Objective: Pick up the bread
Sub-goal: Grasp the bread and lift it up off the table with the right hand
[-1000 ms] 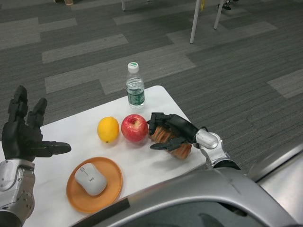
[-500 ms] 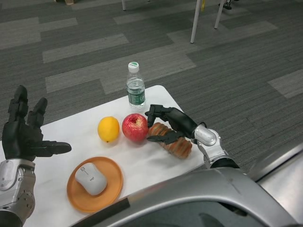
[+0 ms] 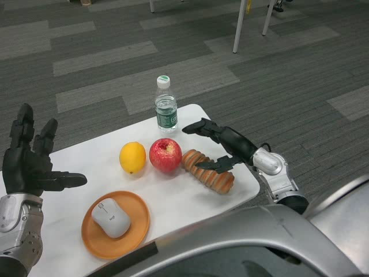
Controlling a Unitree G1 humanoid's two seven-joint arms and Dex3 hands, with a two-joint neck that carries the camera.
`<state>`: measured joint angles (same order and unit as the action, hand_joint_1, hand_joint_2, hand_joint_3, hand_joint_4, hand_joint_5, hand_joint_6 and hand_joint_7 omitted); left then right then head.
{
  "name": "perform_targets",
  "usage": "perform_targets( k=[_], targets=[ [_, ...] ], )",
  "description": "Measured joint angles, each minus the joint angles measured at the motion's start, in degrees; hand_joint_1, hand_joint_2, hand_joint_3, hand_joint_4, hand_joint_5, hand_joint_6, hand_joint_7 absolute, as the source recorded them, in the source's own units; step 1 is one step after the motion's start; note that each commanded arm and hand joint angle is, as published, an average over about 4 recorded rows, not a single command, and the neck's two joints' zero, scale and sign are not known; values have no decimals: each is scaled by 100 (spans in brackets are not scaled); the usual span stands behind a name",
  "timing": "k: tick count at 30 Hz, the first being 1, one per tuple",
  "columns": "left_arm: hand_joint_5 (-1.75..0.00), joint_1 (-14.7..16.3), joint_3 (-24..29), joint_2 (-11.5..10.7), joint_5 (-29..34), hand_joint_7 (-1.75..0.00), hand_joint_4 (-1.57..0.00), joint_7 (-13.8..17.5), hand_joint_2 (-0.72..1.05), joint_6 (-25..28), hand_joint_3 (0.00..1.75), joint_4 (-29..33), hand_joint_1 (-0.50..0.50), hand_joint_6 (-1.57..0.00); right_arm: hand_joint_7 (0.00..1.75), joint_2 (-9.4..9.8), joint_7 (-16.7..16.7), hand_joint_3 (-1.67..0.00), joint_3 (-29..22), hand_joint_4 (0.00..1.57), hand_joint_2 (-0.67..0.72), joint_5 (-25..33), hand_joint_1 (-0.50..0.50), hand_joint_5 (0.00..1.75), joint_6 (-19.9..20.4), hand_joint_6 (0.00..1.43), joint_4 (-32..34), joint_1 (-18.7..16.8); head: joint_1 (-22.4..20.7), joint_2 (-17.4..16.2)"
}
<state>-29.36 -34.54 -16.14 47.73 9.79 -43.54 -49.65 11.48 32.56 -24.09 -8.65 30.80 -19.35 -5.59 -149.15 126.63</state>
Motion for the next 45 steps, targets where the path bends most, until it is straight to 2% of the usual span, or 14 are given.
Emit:
perform_targets(
  k=[3, 8, 12, 15, 20, 24, 29, 33, 36, 39, 45],
  targets=[
    [-41, 0, 0, 0, 1, 0, 0, 0, -19, -4, 9, -1, 50, 0, 21, -138, 215, -56, -218, 0, -54, -619, -29, 46, -576, 0, 643, -174, 16, 19],
    [-41, 0, 0, -11, 4, 0, 0, 0, -19, -5, 9, -2, 50, 0, 17, -458, 697, -56, -405, 0, -54, -1538, -31, 56, -1014, 0, 1271, -191, 30, 35],
    [-41, 0, 0, -26, 8, 0, 0, 0, -19, -9, 7, -3, 50, 0, 16, -682, 919, -56, -428, 0, -54, -2418, -33, 65, -1608, 0, 1997, -197, 11, 37],
    [-41, 0, 0, -34, 9, 0, 0, 0, -19, -10, 9, -3, 50, 0, 14, -759, 1036, -56, -332, 0, -53, -2947, -33, 68, -1977, 0, 2414, -201, 1, 44],
    [-41, 0, 0, -39, 12, 0, 0, 0, -19, -11, 9, -4, 50, 0, 14, -838, 1251, -56, 135, 0, -49, -3929, -33, 78, -2563, 0, 3071, -157, -5, 53],
    [-41, 1, 0, -40, 15, 0, 0, 0, -19, -10, 4, -5, 50, 0, 14, -914, 1323, -56, 188, 0, -51, -4246, -33, 78, -2675, 0, 3191, -34, -43, 47],
    [-41, 1, 2, -40, 18, 0, 0, 0, -19, -10, 9, -5, 50, 0, 14, -947, 1393, -56, 105, 0, -48, -4591, -33, 78, -2752, 0, 3262, 38, -36, 42],
    [-41, 0, 3, -41, 19, 0, 0, 0, -19, -10, 9, -5, 50, 0, 14, -947, 1491, -56, 62, 0, -49, -4835, -38, 48, -2839, 0, 3361, 50, -12, 53],
    [-41, 0, 3, -41, 19, 0, 0, 0, -19, -10, 9, -5, 50, 0, 14, -947, 1554, -56, 33, 0, -49, -5011, -38, 39, -2930, 0, 3402, 50, -15, 57],
    [-41, 0, 4, -46, 20, 0, 0, 0, -19, -10, 9, -8, 50, 0, 14, -948, 1648, -54, -96, 0, -48, -5316, -38, 39, -3087, 0, 3434, 50, -36, 85],
    [-41, 0, 4, -46, 21, 0, 0, 0, -19, -11, 9, -9, 50, 0, 14, -950, 1694, -56, -267, 0, -48, -5643, -38, 41, -3135, 0, 3465, -70, -33, 132]
  ],
)
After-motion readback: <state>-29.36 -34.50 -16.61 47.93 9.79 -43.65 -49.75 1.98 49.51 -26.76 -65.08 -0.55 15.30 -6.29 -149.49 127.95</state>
